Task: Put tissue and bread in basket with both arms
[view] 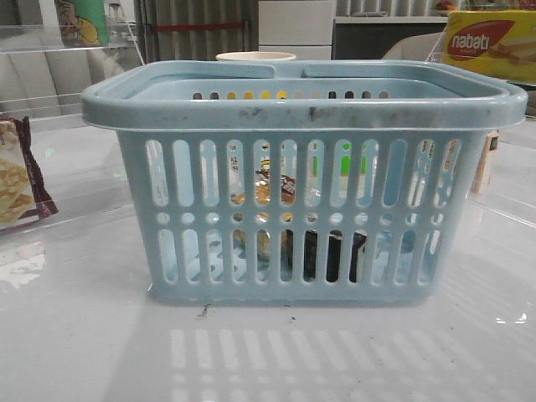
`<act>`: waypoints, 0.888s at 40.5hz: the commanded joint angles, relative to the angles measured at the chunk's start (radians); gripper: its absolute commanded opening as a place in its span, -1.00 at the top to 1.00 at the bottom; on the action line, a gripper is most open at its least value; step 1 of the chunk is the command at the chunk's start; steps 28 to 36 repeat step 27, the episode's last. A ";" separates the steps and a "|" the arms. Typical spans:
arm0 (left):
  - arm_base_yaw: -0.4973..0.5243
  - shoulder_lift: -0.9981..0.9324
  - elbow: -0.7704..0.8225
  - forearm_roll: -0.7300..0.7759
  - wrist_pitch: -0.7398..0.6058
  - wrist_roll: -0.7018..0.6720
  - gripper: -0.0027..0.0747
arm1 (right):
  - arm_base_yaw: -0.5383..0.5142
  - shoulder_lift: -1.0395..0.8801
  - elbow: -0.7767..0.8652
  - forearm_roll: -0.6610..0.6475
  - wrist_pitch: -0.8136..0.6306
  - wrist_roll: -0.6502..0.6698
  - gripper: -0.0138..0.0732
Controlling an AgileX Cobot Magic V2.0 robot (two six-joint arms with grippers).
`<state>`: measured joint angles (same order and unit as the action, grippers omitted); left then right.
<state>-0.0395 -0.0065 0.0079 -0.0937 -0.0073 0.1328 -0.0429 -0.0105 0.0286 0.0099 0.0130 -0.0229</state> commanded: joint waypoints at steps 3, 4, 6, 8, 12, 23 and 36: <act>-0.008 -0.017 -0.001 0.000 -0.088 -0.008 0.70 | 0.007 -0.018 0.001 0.006 -0.108 -0.003 0.56; -0.008 -0.017 -0.001 0.000 -0.088 -0.008 0.70 | 0.010 -0.018 0.001 0.006 -0.108 -0.003 0.56; -0.008 -0.017 -0.001 0.000 -0.088 -0.008 0.70 | 0.014 -0.018 0.001 0.006 -0.108 -0.003 0.56; -0.008 -0.017 -0.001 0.000 -0.088 -0.008 0.70 | 0.017 -0.018 0.001 0.006 -0.108 -0.003 0.56; -0.008 -0.017 -0.001 0.000 -0.088 -0.008 0.70 | 0.017 -0.018 0.001 0.006 -0.108 -0.003 0.56; -0.008 -0.017 -0.001 0.000 -0.088 -0.008 0.70 | 0.017 -0.018 0.001 0.006 -0.108 -0.003 0.56; -0.008 -0.017 -0.001 0.000 -0.088 -0.008 0.70 | 0.017 -0.018 0.001 0.006 -0.108 -0.003 0.56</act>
